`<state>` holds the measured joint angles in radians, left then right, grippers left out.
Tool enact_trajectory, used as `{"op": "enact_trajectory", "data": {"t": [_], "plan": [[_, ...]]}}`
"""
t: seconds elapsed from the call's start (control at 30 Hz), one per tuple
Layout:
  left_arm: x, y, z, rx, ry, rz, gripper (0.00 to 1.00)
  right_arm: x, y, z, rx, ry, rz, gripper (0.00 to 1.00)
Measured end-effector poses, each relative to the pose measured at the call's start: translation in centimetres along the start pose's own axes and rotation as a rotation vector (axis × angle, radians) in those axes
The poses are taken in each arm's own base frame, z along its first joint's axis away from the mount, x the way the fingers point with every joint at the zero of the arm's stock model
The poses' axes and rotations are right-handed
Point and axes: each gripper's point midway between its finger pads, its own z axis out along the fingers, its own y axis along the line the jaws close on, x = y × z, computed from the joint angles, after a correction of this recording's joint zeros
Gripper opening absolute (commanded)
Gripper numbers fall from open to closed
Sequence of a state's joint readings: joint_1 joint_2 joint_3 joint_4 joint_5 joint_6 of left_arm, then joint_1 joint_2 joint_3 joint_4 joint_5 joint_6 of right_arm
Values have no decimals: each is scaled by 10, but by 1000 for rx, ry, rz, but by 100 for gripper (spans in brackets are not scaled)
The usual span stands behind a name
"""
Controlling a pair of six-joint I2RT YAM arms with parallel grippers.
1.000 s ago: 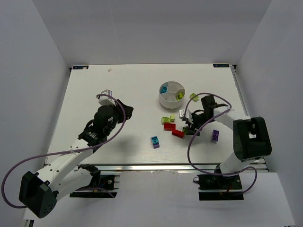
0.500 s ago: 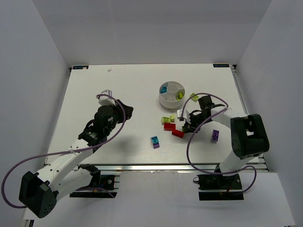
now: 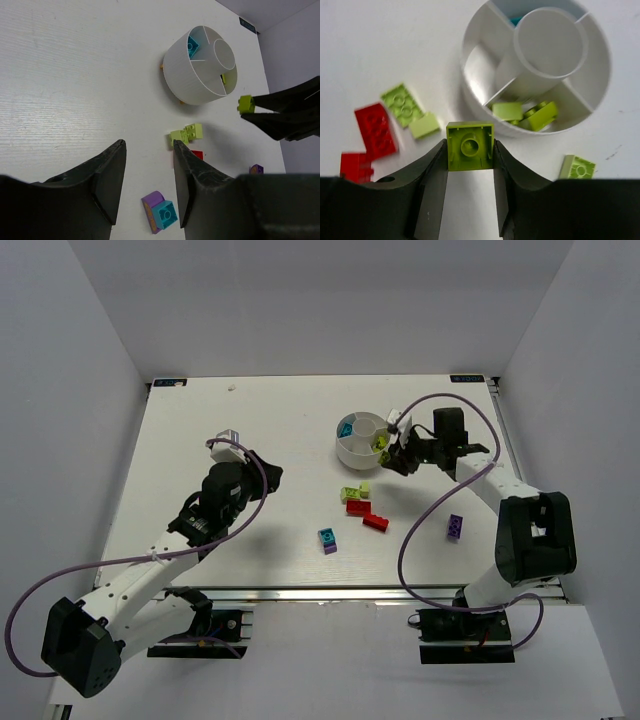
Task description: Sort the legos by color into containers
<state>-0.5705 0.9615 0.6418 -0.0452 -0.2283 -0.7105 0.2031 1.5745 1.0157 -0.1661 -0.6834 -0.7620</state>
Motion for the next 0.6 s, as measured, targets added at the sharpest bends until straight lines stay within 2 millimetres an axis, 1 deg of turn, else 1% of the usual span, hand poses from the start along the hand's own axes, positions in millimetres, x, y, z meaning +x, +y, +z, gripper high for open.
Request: {"op": "enact_trajectory", "data": {"t": [0.1,0.23,0.33,0.43,0.6], "plan": [[0,0,0,2,-1,-1,53,-19,-17,0,75,-64,67,4],[-1,-1,0,5,-6,-6,53,-35,-36,1,149,-115,145,4],[0,0,0,5,-5,-6,53,-45,-51,5,182,-149,175,7],[1,0,0,4,-4,-6,53,-46,-60,11,196,-168,206,8],[0,0,0,6,-6,-7,53,-37,-67,24,194,-165,248,11]]}}
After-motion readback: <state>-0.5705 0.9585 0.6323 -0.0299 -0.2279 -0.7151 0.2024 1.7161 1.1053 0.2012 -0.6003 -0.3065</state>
